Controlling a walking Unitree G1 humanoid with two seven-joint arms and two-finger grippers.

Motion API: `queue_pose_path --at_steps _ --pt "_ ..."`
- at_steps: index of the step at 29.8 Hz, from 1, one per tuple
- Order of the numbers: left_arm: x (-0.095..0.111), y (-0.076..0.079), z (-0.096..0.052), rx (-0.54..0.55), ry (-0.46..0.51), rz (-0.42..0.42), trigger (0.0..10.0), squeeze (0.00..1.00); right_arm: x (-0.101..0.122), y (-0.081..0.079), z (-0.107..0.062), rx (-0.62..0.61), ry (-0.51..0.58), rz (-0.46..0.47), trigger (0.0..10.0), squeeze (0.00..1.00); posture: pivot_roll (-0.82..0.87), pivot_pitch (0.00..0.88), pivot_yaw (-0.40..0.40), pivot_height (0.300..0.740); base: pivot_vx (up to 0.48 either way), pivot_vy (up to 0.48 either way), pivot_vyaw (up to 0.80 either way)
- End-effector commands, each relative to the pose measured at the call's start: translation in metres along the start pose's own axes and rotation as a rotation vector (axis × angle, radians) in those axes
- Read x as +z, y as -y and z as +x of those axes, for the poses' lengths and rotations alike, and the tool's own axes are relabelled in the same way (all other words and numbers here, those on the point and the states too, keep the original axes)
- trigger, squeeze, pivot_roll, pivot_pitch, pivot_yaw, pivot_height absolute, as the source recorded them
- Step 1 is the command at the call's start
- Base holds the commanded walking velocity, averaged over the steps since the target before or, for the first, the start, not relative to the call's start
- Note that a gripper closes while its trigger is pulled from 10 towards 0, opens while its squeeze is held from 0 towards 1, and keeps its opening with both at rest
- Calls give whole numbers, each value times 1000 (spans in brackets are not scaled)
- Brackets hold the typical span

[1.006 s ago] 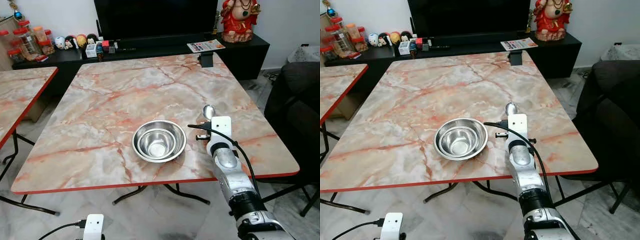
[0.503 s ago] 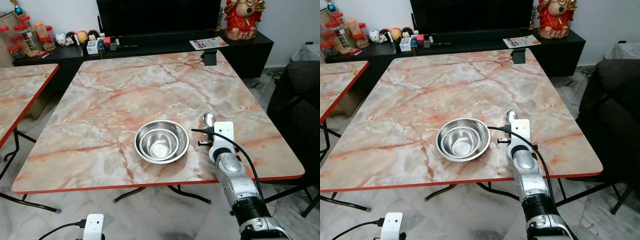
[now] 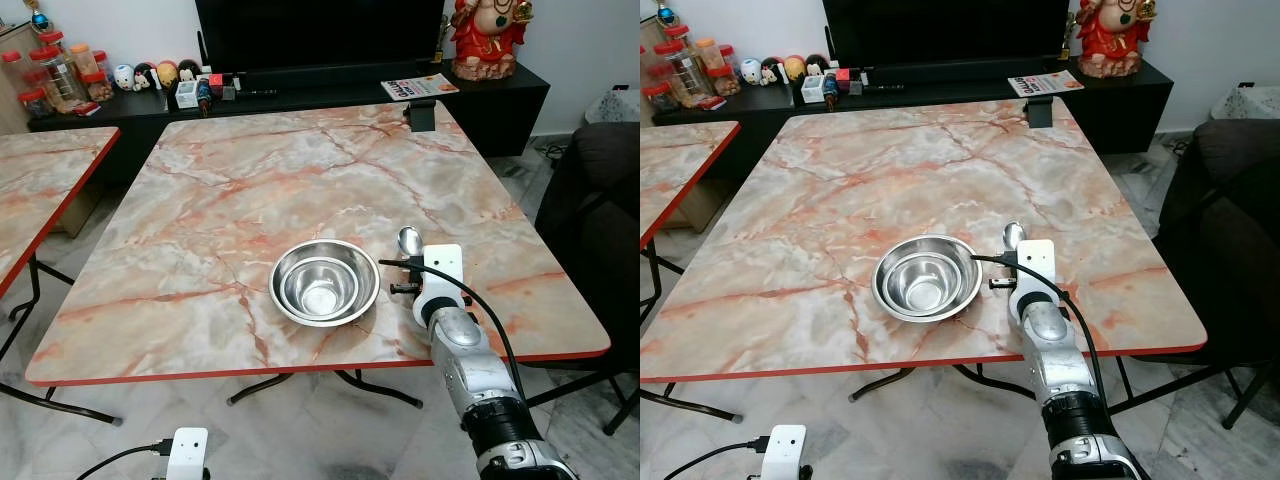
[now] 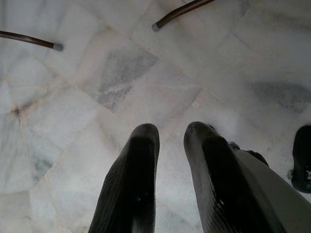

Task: Setting the table

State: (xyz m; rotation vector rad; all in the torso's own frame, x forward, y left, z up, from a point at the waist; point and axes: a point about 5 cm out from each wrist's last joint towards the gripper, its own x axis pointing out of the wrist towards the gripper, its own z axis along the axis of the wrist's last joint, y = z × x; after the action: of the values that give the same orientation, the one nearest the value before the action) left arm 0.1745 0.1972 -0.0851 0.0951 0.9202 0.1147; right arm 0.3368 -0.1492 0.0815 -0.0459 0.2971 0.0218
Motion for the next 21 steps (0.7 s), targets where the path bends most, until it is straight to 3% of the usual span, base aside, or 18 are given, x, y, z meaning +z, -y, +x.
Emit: queue_pose_path --at_steps 1,21 --pt "-1 -3 0 0 -18 19 10000 0 2 -3 0 28 -2 -2 10000 0 -118 0 63 732 0 0 0" --pt "-1 -5 0 4 -16 22 10000 0 -6 -7 4 53 -34 -33 10000 0 -105 0 67 732 0 0 0"
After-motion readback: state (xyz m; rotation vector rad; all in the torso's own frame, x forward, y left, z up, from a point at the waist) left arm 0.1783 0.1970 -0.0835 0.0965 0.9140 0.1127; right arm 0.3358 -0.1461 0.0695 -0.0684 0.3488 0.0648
